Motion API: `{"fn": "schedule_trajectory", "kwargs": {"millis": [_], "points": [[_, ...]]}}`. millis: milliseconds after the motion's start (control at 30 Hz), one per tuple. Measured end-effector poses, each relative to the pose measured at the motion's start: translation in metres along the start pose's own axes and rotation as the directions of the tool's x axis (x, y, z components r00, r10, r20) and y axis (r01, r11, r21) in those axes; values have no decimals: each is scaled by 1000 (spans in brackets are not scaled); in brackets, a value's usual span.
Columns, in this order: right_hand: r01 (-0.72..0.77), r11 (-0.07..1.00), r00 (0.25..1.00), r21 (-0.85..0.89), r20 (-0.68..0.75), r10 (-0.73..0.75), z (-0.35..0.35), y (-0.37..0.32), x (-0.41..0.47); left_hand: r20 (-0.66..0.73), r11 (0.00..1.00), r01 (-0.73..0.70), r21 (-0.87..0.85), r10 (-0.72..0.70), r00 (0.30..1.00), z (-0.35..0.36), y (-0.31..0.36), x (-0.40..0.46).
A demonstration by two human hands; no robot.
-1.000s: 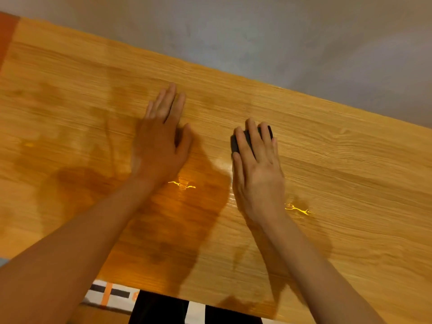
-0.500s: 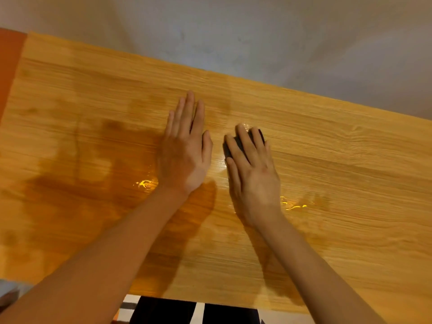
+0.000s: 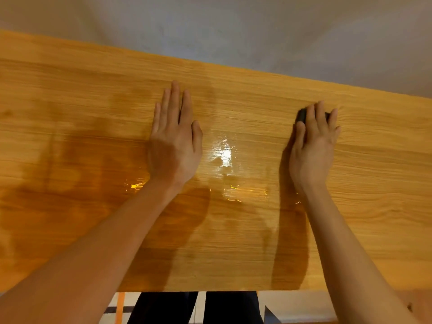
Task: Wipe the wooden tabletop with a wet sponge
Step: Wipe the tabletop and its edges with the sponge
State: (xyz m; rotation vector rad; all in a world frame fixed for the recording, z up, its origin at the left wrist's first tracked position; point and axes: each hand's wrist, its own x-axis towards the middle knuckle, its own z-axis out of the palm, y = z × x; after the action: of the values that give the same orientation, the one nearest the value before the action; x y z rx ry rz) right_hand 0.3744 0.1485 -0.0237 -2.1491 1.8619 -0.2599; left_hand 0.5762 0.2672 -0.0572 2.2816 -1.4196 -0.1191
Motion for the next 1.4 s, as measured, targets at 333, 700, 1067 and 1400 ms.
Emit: {"fn": "schedule_trajectory", "kwargs": {"millis": [333, 700, 1067, 1400], "points": [[456, 885, 880, 96, 97, -465, 37, -76, -49, 49, 997, 8, 74, -11, 999, -2, 1, 0], [82, 996, 996, 36, -31, -81, 31, -50, -51, 101, 994, 30, 103, -41, 994, -2, -1, 4], [70, 991, 997, 114, 18, -73, -22, 69, -44, 114, 998, -45, -33, 48, 992, -7, -10, -1], [175, 961, 981, 212, 47, -189, -23, 84, -96, 126, 980, -197, -18, 198, 972, -27, -30, -83]]}}
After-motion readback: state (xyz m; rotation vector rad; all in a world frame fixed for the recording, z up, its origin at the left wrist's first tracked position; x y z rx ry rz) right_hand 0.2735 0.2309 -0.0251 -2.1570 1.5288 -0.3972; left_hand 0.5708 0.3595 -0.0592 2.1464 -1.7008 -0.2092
